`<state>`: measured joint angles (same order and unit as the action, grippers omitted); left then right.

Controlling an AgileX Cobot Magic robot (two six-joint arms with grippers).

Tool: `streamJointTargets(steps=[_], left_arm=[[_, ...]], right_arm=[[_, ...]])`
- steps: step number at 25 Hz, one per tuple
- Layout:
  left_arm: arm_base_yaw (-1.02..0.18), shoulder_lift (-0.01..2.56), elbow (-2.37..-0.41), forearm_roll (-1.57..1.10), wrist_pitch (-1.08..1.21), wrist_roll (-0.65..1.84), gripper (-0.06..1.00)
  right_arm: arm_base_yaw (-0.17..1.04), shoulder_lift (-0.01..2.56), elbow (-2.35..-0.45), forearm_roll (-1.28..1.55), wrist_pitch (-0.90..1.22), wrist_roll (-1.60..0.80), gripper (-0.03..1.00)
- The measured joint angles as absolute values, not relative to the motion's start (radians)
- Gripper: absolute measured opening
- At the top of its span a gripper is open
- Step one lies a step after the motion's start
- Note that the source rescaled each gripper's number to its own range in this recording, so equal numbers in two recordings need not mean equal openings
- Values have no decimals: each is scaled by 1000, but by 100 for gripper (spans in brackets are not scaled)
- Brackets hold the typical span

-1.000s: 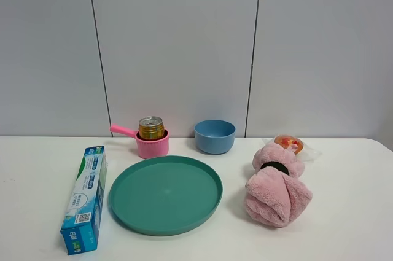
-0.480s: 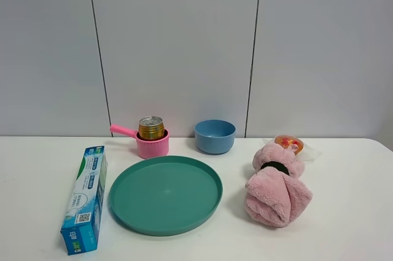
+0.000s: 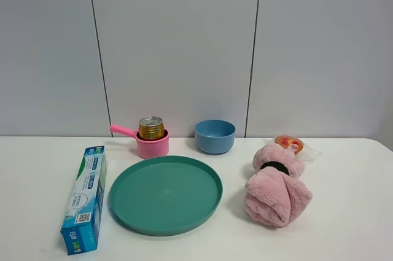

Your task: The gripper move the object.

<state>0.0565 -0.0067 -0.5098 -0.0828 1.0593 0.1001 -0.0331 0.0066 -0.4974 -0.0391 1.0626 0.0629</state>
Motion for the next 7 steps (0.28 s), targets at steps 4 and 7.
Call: streamJointTargets(steps=[4,7], left_arm=[[56,-7,-510,-83,1059,100,100],[56,-7,-510,-83,1059,100,100]], right_arm=[[-33,7,-497,-39,1063,63,66],[-33,7,-497,-39,1063,63,66]])
